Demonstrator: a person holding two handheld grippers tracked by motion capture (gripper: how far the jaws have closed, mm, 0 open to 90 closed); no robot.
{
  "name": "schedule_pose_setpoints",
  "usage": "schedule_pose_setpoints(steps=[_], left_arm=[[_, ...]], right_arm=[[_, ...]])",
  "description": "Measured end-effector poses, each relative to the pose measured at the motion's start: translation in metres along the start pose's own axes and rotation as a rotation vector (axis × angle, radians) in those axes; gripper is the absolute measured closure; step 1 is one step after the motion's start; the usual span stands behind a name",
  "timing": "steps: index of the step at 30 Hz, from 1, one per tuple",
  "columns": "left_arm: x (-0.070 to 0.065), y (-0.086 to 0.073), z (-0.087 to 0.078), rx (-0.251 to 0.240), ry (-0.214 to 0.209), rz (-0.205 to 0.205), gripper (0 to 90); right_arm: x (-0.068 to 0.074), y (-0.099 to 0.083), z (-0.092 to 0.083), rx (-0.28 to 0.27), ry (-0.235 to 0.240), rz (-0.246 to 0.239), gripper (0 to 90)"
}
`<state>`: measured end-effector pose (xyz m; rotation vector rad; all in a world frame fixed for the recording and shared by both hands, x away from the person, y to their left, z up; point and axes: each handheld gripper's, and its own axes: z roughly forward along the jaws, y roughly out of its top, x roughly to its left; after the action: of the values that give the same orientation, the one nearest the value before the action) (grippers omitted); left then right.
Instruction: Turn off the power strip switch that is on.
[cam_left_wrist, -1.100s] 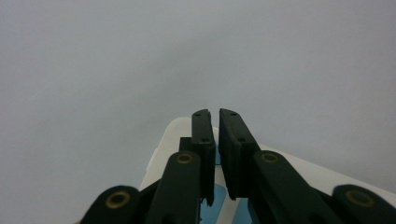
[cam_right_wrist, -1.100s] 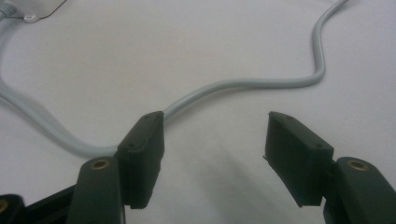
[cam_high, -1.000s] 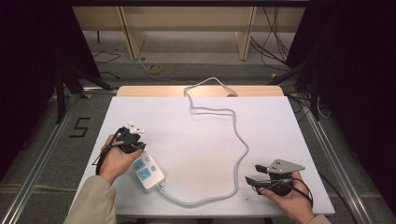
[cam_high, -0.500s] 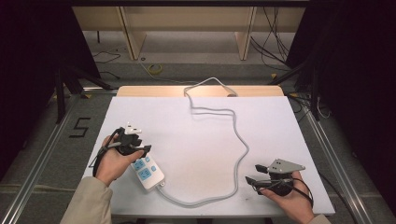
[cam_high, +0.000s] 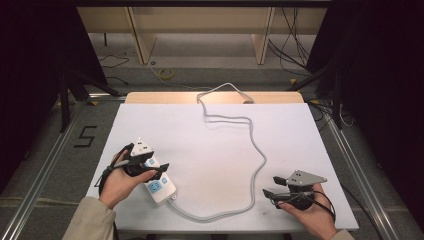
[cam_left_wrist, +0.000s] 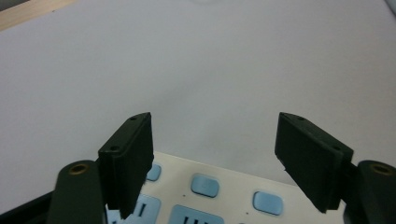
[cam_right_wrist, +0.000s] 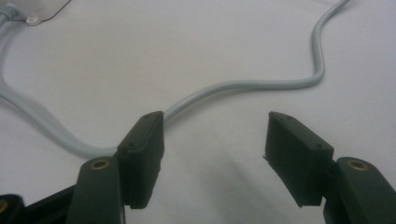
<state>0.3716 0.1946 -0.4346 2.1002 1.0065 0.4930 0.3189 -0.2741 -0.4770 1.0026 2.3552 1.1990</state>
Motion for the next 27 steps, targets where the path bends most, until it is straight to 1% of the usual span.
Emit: schedule_pose_setpoints(steps=[4,7,11,14,21,24,27], left_arm=[[-0.009,-0.007,0.0,-0.02,-0.02,0.037,24.6],[-0.014,-0.011,-0.002,-0.023,-0.03,0.058,23.5],[-0.018,-0.017,-0.005,-0.029,-0.032,0.065,22.8],[-0.019,-0.024,-0.007,-0.025,-0.034,0.072,21.8],[-0.022,-0.035,-0.01,-0.021,-0.027,0.069,21.8],[-0.022,-0.037,-0.009,-0.018,-0.025,0.073,21.8],[-0.023,-0.037,-0.009,-0.025,-0.026,0.072,21.8]], right_arm=[[0.0,0.0,0.0,-0.001,0.001,-0.001,38.4],[0.001,0.0,0.0,-0.001,0.001,0.0,38.4],[0.0,0.0,0.0,0.0,0.002,-0.003,38.4],[0.001,0.0,0.0,0.001,0.003,-0.003,38.4],[0.001,0.0,0.001,0.002,0.005,-0.005,38.4],[0.001,0.0,0.001,0.002,0.005,-0.005,38.4],[0.001,0.0,0.001,0.004,0.005,-0.004,38.3]])
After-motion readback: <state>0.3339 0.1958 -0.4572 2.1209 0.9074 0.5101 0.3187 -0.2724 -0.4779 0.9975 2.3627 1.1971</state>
